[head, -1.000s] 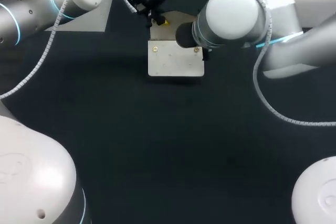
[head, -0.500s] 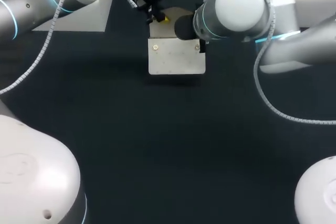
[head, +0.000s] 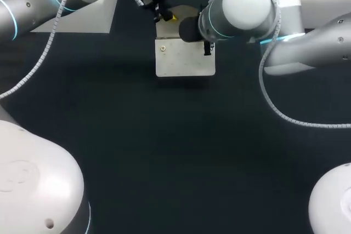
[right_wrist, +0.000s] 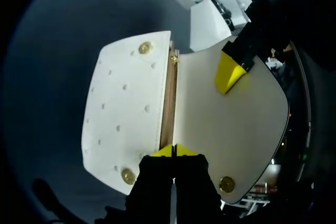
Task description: Pick up the bag, open it, inspect its contents, close it, and place it on the opposite side
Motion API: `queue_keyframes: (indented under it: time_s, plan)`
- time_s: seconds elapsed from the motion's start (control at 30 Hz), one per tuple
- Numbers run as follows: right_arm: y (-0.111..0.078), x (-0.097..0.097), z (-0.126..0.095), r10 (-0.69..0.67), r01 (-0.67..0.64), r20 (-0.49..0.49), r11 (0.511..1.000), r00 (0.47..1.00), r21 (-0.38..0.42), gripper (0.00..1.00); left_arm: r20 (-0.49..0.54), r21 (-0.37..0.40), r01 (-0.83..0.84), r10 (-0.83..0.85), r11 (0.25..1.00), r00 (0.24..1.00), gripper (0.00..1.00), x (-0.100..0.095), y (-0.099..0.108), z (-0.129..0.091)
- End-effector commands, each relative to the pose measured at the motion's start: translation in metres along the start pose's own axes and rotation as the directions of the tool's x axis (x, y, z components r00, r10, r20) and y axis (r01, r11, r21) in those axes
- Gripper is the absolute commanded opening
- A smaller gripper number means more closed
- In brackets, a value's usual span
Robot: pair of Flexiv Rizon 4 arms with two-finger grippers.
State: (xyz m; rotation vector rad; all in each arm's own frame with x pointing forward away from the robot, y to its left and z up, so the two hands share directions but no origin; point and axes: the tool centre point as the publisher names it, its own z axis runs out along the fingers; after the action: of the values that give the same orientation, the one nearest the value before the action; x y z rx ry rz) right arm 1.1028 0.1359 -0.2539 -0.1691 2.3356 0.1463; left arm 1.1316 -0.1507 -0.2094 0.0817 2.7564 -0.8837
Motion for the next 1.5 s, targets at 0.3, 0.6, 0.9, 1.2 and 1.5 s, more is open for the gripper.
queue_keyframes:
  time_s: [0.3, 0.6, 0.9, 1.2, 1.5]
  plan:
    - [0.004, 0.015, 0.004, 0.007, -0.007, -0.039, 1.000, 0.999, -0.002, 0.00, 0.017, 0.034, 0.037, -0.038, 0.999, 0.999, 0.00, -0.003, 0.002, 0.000]
    - [0.009, 0.030, 0.003, 0.009, -0.010, -0.067, 1.000, 0.998, -0.010, 0.00, 0.026, 0.055, 0.050, -0.051, 0.997, 0.998, 0.00, -0.007, -0.003, -0.003]
    - [0.004, 0.028, 0.006, 0.021, -0.020, -0.066, 1.000, 0.998, 0.007, 0.00, 0.017, 0.070, 0.033, -0.034, 0.997, 0.999, 0.00, -0.003, -0.006, -0.006]
    - [0.000, 0.010, 0.007, 0.008, -0.008, -0.010, 0.999, 1.000, 0.049, 0.00, 0.007, 0.066, 0.004, -0.005, 0.998, 1.000, 0.00, 0.002, -0.007, -0.007]
    - [0.000, 0.013, 0.015, -0.001, 0.002, -0.024, 0.999, 1.000, 0.054, 0.00, 0.008, 0.070, 0.015, -0.016, 0.997, 1.000, 0.00, 0.002, -0.006, -0.008]
